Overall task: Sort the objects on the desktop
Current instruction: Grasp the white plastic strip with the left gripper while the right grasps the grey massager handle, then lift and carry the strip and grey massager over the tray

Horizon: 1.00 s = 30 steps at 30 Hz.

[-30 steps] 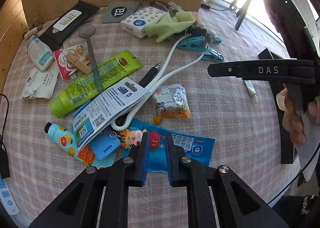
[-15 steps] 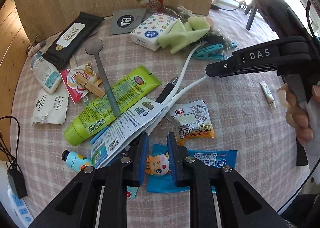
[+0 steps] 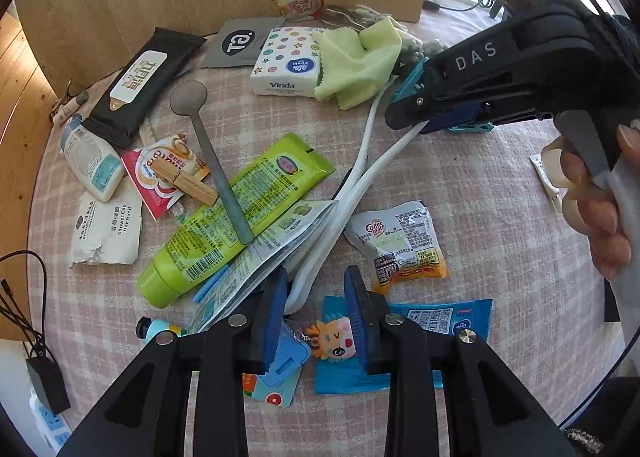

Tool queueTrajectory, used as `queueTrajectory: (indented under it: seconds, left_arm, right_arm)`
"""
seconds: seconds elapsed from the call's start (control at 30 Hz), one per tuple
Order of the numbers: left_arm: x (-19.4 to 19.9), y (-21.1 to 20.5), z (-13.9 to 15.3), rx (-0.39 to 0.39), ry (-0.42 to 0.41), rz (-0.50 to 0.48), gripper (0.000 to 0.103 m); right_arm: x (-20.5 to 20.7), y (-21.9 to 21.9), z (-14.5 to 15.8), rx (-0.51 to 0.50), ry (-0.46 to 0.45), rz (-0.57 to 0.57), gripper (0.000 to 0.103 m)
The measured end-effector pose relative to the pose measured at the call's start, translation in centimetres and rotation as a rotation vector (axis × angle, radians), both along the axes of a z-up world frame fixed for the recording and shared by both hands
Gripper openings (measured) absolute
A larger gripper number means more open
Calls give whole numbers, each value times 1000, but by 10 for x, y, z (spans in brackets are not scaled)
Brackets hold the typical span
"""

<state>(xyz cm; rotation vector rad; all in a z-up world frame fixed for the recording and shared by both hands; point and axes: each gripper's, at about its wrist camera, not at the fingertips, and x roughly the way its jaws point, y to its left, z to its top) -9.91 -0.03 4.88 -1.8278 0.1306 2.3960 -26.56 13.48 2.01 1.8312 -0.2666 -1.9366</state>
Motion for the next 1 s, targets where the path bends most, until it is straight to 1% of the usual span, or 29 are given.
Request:
queueTrajectory:
  seconds: [0.03,0.1,0.17,0.3,0.33,0.37,0.4,0.47,0.5,0.57,0.73,0.87,0.93,1.0]
  left_arm:
    - [-2,2,0,-10,-2,-11,31]
    - [-7,5,-3,-31,-12,-36,38]
    - [-12,7,-7,-61,-21,-48,39]
    - [-18,5,-12,-67,-37,-53,38]
    - [-18,5,-14,-63,-44,-56,38]
    - [-17,6,-15,-54,-52,-64,34]
    - [-16,9,-17,-50,-58,-72,28]
    - [-11,17,-17,-64,-57,-85,27]
    - [-9,22,-15,-58,-52,-95,25]
    - [-2,30,-9,-17,-47,-104,23]
    - [15,54,19,22,-12,-143,19]
    - [28,74,47,75,17,-170,16]
    - [28,84,60,87,35,-195,15]
    - [24,91,62,87,52,-218,13]
  right_arm:
    - [1,-4,-1,-5,-8,5,28]
    - [1,-10,-1,-1,8,9,28]
    - [1,-13,-1,-7,16,5,27]
    - [0,-13,3,-40,14,4,21]
    - [3,-13,6,-38,22,16,21]
    - [5,-11,8,-44,26,24,19]
    - [7,-9,11,-56,22,24,18]
    - [10,-6,14,-73,9,16,16]
    - [11,-3,16,-74,8,12,16]
    - [14,5,23,-84,21,13,15]
    - [17,22,46,-126,28,-3,11]
    - [24,36,73,-131,80,20,11]
    - [25,48,82,-135,82,15,11]
    - [26,61,90,-135,87,4,10]
